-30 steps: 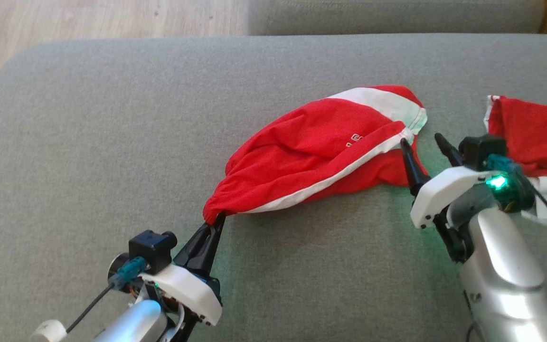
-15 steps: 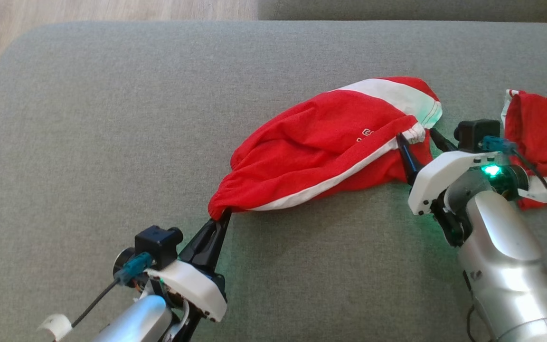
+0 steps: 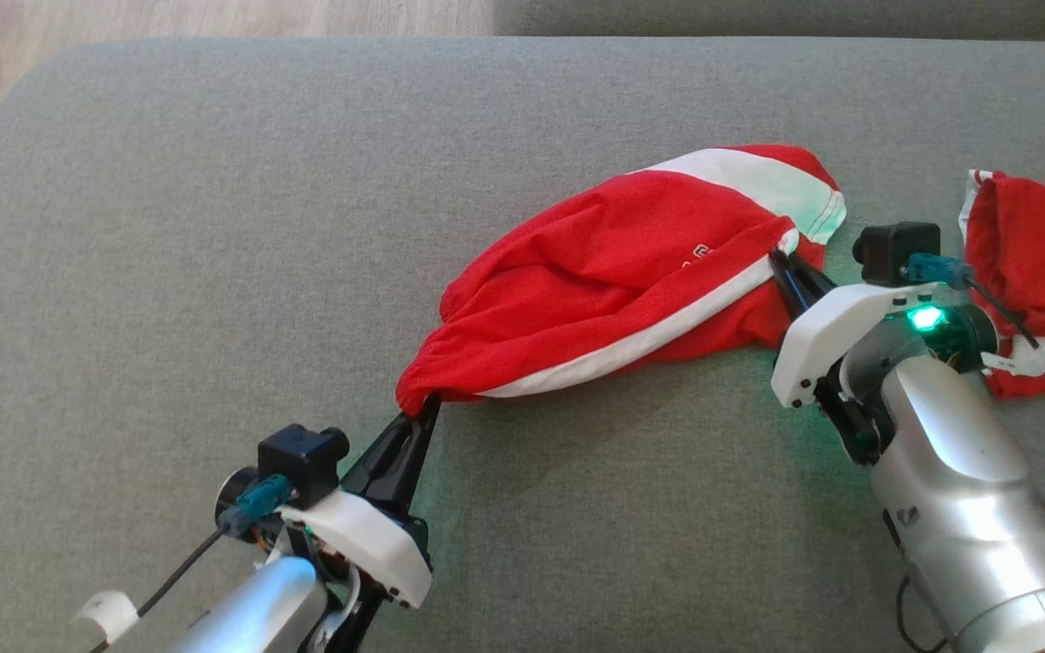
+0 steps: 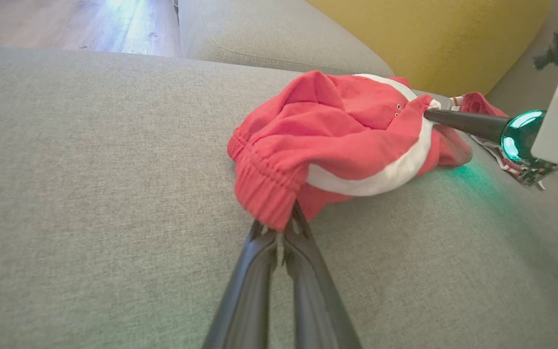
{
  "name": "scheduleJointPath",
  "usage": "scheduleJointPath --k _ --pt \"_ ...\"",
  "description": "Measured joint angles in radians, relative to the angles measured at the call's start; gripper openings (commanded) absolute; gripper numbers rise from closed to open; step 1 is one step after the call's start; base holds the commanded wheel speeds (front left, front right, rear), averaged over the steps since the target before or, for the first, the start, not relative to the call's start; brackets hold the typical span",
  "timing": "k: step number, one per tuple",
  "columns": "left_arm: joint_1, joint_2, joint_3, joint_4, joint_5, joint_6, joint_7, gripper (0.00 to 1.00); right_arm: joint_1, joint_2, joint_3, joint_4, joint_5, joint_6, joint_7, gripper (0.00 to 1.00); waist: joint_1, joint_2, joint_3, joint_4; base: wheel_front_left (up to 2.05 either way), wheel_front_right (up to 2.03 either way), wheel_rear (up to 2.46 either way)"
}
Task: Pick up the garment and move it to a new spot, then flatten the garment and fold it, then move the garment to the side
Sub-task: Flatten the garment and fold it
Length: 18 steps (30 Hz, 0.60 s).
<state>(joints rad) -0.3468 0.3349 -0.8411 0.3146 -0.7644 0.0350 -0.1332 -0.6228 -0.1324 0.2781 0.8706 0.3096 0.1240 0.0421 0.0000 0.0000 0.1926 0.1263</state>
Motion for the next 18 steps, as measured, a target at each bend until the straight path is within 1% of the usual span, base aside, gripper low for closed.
scheduleJointPath --k 5,8,12,15,18 --pt "0.000 0.004 0.000 0.009 -0.001 0.001 0.010 0.00 -0.003 -0.019 0.036 -0.004 0.018 0.000 -0.027 0.00 0.0000 0.0000 -0.015 -0.012 0.00 0.00 0.00" --pt "0.000 0.019 0.000 0.008 -0.001 0.002 0.024 0.00 -0.002 -0.036 0.052 -0.030 0.037 0.000 -0.036 0.00 -0.0001 0.0000 -0.031 -0.023 0.00 0.00 0.00" --pt "-0.010 0.064 -0.002 -0.007 0.009 0.001 0.042 0.00 0.004 -0.071 0.087 -0.107 0.066 0.000 -0.033 0.00 -0.0001 0.0000 -0.058 -0.043 0.00 0.00 0.00" --pt "-0.048 0.109 -0.001 -0.035 0.030 0.000 0.071 0.00 0.014 -0.100 0.100 -0.198 0.099 0.000 -0.021 0.00 -0.0001 0.0000 -0.079 -0.060 0.00 0.00 0.00" --pt "-0.109 0.152 0.004 -0.068 0.039 -0.003 0.113 0.00 0.025 -0.133 0.107 -0.295 0.121 0.000 0.014 0.00 -0.0001 0.0000 -0.099 -0.083 0.00 0.00 0.00"
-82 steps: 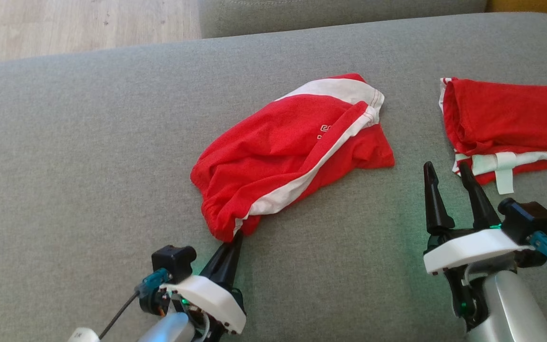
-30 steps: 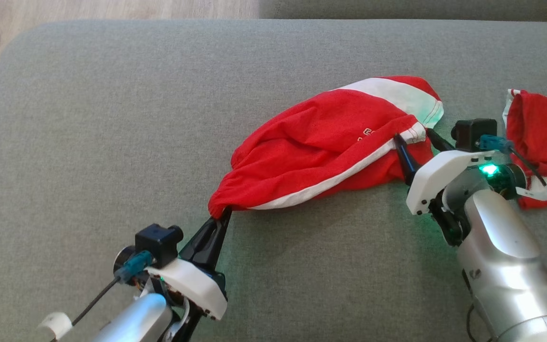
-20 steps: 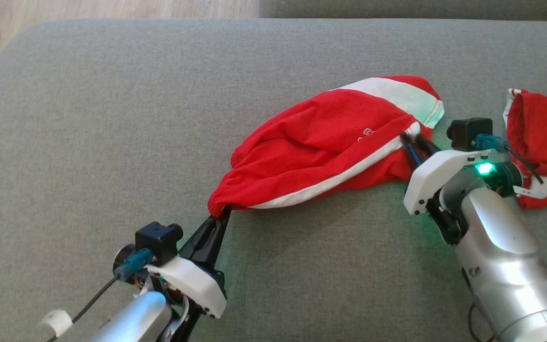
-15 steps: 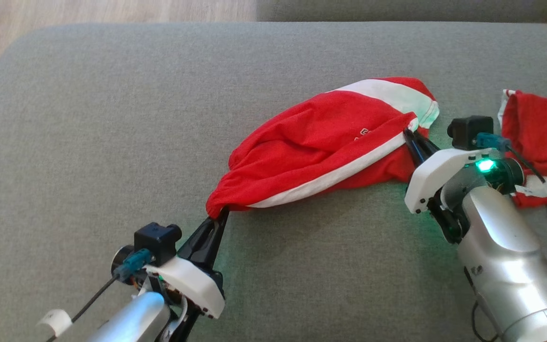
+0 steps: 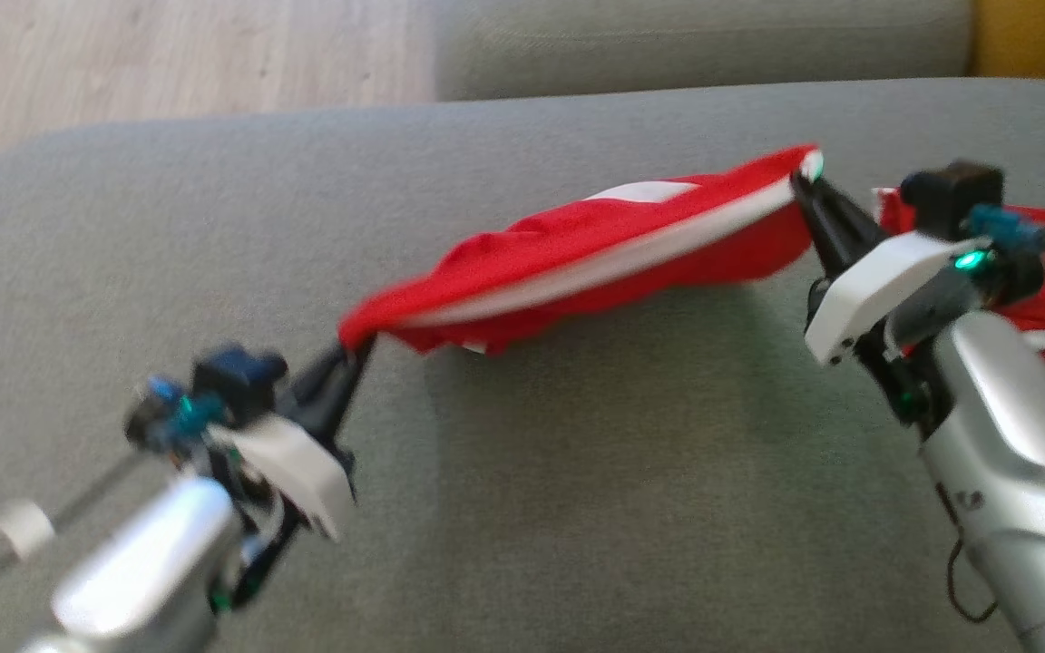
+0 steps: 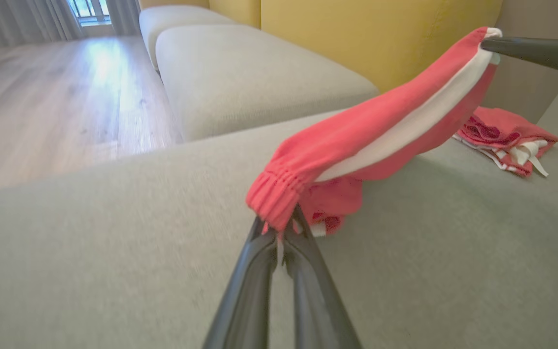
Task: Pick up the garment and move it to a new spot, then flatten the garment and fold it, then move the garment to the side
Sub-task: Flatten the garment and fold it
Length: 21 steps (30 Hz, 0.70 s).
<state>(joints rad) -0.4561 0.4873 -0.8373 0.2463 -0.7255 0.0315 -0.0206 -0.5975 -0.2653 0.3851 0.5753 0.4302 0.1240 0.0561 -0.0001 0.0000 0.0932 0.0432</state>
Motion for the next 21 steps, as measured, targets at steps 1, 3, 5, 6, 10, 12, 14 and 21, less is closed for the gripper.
scheduleJointPath --k 1,3,5,6,10,12,14,21 --pt "-0.022 0.014 0.004 -0.012 0.002 -0.007 0.013 0.00 0.001 -0.010 0.001 -0.036 0.003 0.000 0.009 0.00 0.0000 0.0000 -0.006 -0.008 0.00 0.00 0.00" --pt "-0.072 0.040 0.017 -0.037 0.004 -0.018 0.047 0.00 0.001 -0.030 0.001 -0.112 0.004 0.000 0.029 0.00 0.0000 0.0000 -0.018 -0.026 0.00 0.00 0.00" --pt "-0.129 0.065 0.033 -0.060 0.007 -0.030 0.074 0.00 0.000 -0.046 0.000 -0.183 0.004 0.000 0.048 0.00 0.0000 0.0000 -0.030 -0.042 0.00 0.00 0.00" --pt "-0.161 0.075 0.038 -0.071 0.007 -0.036 0.088 0.00 -0.001 -0.053 -0.002 -0.216 0.004 0.000 0.054 0.00 0.0000 0.0000 -0.036 -0.049 0.00 0.00 0.00" --pt "-0.286 0.099 0.076 -0.112 0.007 -0.051 0.132 0.00 -0.022 -0.069 -0.036 -0.334 -0.019 0.000 0.069 0.00 0.0000 0.0000 -0.064 -0.077 0.00 0.00 0.00" --pt "-0.340 0.109 0.099 -0.136 0.007 -0.055 0.141 0.00 -0.047 -0.070 -0.062 -0.382 -0.048 0.000 0.069 0.00 0.0000 0.0000 -0.078 -0.090 0.00 0.00 0.00" --pt "-0.365 0.112 0.110 -0.151 0.008 -0.054 0.143 0.00 -0.062 -0.070 -0.077 -0.407 -0.065 0.000 0.069 0.00 0.0000 0.0000 -0.084 -0.097 0.00 0.00 0.00" --pt "-0.440 0.134 0.162 -0.269 0.021 -0.021 0.152 0.00 -0.073 -0.022 -0.219 -0.577 -0.178 0.000 0.093 0.00 -0.0001 0.0000 -0.106 -0.119 0.00 0.00 0.00"
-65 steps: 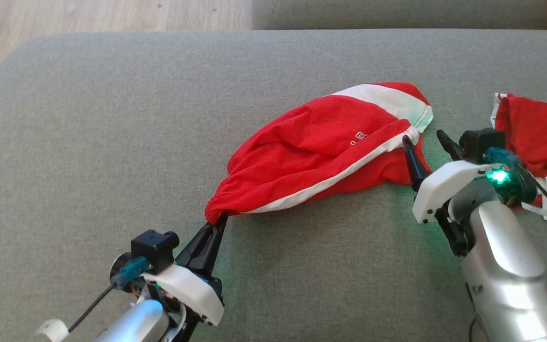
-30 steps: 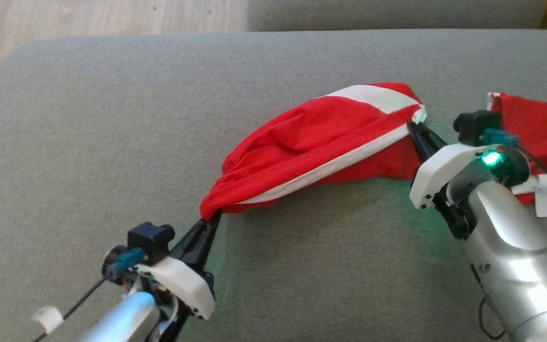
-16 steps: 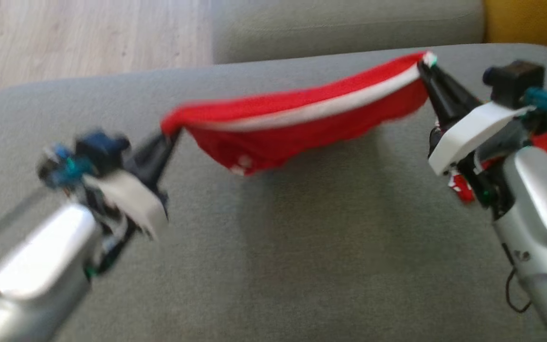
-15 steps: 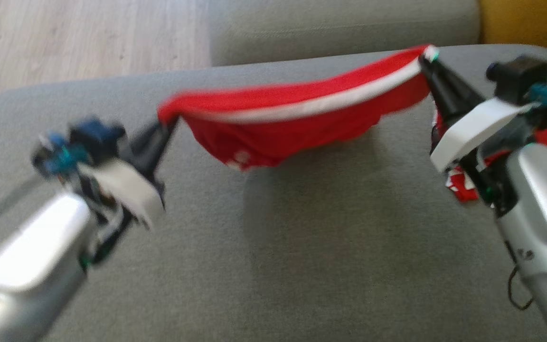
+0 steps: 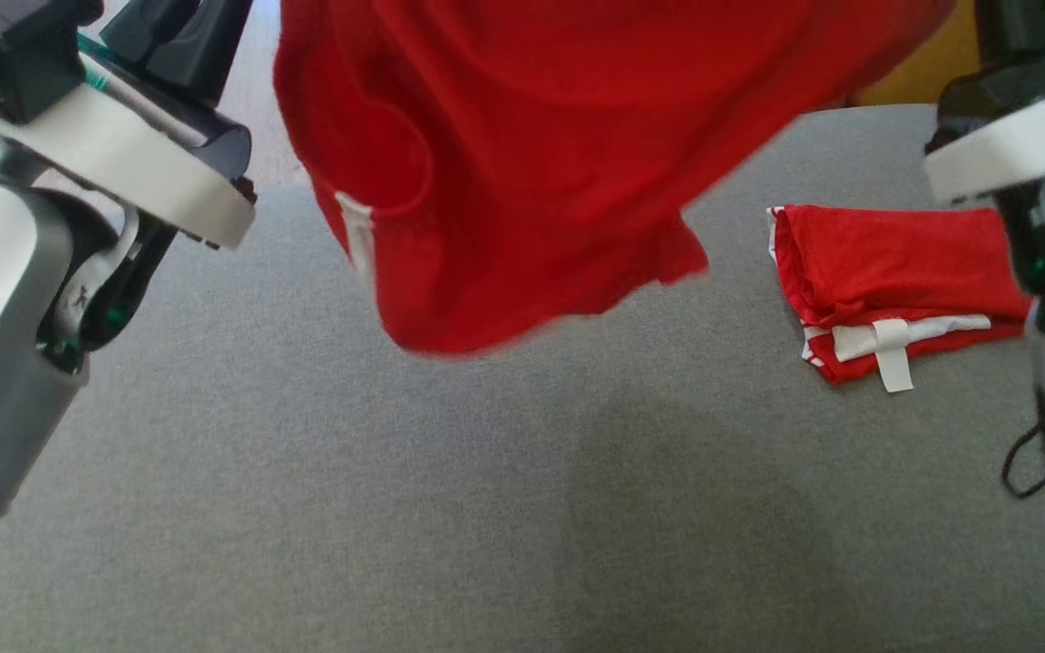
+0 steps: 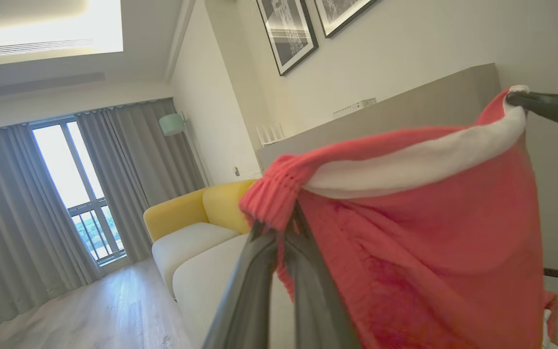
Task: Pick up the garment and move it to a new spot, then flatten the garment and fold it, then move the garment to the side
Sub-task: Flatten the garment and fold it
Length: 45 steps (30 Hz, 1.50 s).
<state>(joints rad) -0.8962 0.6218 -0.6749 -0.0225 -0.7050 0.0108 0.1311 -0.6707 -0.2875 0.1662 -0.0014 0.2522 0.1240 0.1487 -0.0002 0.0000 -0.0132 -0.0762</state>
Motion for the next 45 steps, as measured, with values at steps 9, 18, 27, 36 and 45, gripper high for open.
scheduleJointPath --k 9,18,27,36,45 --pt "0.061 0.044 0.002 -0.074 -0.032 0.025 0.042 0.00 0.119 0.053 -0.029 -0.095 -0.064 0.000 0.111 0.00 0.0002 0.0000 0.035 0.009 0.00 0.00 0.00" --pt "-0.085 0.021 -0.001 0.103 -0.033 -0.056 0.070 0.00 -0.098 0.046 0.013 0.080 -0.071 0.000 0.133 0.00 0.0003 0.0000 0.173 0.019 0.00 0.00 0.00" --pt "-0.538 -0.116 -0.002 0.561 0.107 -0.126 -0.128 0.00 -0.661 0.067 0.066 0.581 -0.128 0.000 -0.105 0.00 0.0007 -0.0001 0.373 0.032 0.00 0.00 0.00" --pt "-0.592 -0.233 -0.049 0.761 0.131 -0.139 -0.366 0.00 -0.698 0.136 0.028 0.908 -0.241 0.000 -0.305 0.00 0.0004 -0.0001 0.443 0.057 0.00 0.00 0.00" --pt "-0.220 -0.216 -0.365 0.735 0.060 -0.143 -0.380 0.00 -0.496 0.148 0.315 1.140 -0.140 0.000 -0.261 0.00 0.0001 -0.0001 0.421 0.089 0.00 0.00 0.00"
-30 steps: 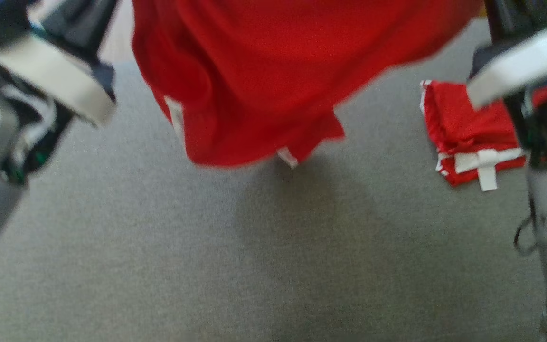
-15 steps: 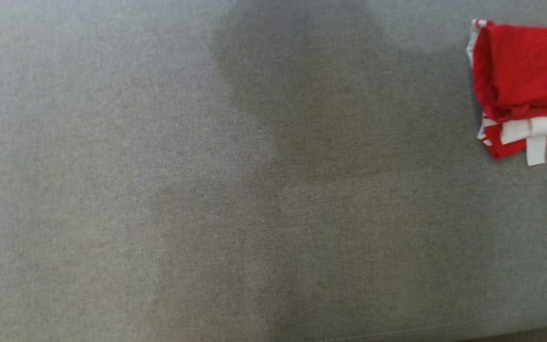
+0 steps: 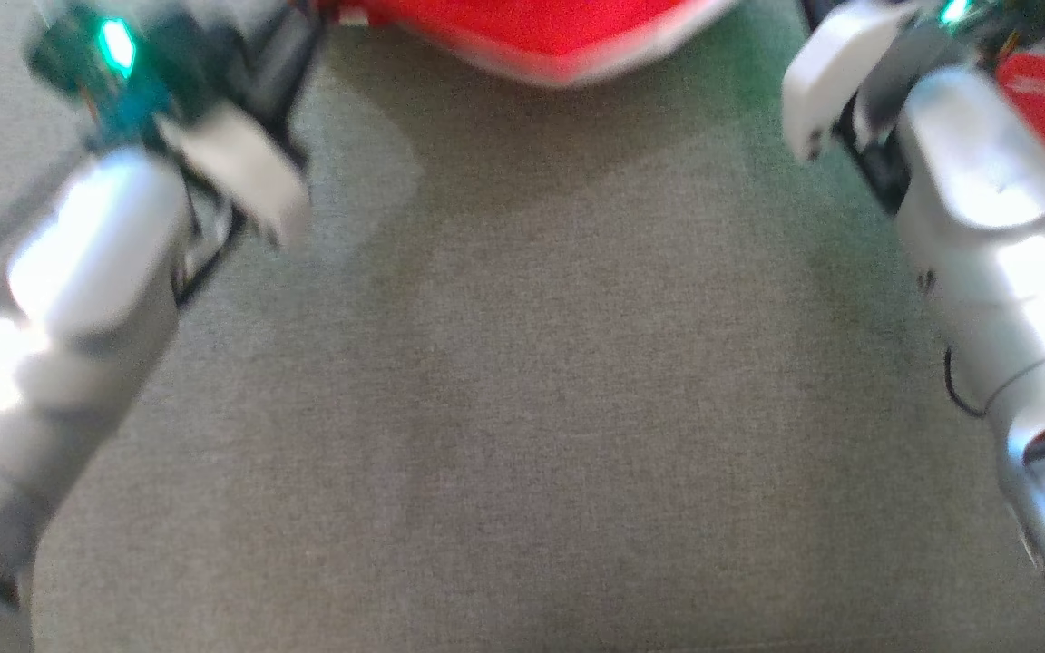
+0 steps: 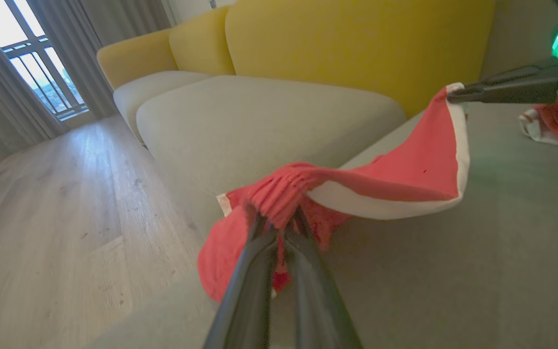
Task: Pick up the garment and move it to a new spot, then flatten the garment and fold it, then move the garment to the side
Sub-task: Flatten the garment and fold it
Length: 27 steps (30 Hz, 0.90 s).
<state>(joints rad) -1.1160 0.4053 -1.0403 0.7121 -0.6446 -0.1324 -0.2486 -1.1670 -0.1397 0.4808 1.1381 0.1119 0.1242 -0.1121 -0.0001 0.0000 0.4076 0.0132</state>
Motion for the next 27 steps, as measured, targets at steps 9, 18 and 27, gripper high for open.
scheduleJointPath --k 9,18,27 --pt "0.128 0.085 -0.110 -0.089 0.002 0.000 -0.001 0.00 0.088 -0.117 0.266 -0.081 0.260 0.000 0.104 0.00 -0.0001 0.0000 -0.094 0.014 0.00 0.00 0.00" --pt "0.244 0.117 -0.125 -0.146 0.048 0.019 -0.003 0.00 0.169 -0.301 0.502 -0.317 0.540 0.000 0.200 0.00 -0.0002 0.0000 -0.213 0.011 0.00 0.00 0.00" --pt "0.396 0.147 -0.146 -0.256 0.020 0.056 0.003 0.00 0.293 -0.451 0.669 -0.500 0.745 0.000 0.309 0.00 -0.0001 0.0001 -0.346 0.013 0.00 0.00 0.00"
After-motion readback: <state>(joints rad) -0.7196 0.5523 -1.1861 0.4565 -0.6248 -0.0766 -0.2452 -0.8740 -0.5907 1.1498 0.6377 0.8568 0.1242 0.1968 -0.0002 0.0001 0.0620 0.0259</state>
